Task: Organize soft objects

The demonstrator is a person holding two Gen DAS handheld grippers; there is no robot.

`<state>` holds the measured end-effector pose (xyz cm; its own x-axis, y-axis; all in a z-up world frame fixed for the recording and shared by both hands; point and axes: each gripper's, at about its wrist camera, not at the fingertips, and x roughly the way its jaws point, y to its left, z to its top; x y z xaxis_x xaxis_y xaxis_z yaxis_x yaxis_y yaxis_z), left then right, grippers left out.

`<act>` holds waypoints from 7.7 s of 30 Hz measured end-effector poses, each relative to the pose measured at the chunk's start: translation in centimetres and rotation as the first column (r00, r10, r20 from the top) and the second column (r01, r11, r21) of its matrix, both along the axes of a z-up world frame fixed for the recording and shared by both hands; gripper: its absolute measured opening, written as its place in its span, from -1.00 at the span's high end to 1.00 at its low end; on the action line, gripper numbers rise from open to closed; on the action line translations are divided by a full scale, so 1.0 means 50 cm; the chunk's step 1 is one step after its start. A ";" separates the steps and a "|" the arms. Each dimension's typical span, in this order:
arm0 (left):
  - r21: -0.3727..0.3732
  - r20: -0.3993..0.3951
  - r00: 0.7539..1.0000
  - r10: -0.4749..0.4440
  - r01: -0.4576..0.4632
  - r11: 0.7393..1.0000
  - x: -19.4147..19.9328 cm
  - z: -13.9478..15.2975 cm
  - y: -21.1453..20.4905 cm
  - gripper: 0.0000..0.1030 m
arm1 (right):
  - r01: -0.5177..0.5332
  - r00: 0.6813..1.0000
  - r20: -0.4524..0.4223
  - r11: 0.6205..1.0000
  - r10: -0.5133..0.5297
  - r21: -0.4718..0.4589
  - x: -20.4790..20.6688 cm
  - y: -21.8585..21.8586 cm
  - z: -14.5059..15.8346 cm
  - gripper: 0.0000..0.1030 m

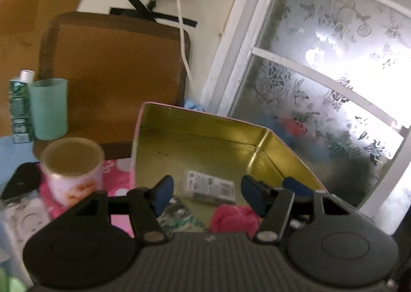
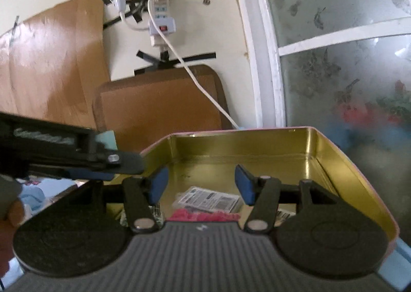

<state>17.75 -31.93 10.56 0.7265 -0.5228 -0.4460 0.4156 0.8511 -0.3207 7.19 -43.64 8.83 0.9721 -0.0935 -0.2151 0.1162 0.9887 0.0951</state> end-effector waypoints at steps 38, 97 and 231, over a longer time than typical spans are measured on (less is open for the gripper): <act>0.010 -0.076 0.834 0.546 -0.547 0.837 -0.262 -0.170 0.549 -0.38 | -0.690 0.530 -0.522 0.698 0.668 0.194 0.332 0.573 -0.043 -0.23; -0.119 -0.202 0.840 0.504 -0.532 0.838 -0.490 -0.130 0.638 -0.29 | -0.909 0.353 -0.456 0.415 0.817 0.040 -0.068 0.566 -0.052 -0.68; -0.027 -0.095 0.975 0.202 -0.205 0.978 -0.260 0.002 0.300 0.26 | -0.676 0.737 -0.183 0.715 0.651 -0.181 -0.142 0.355 -0.018 0.22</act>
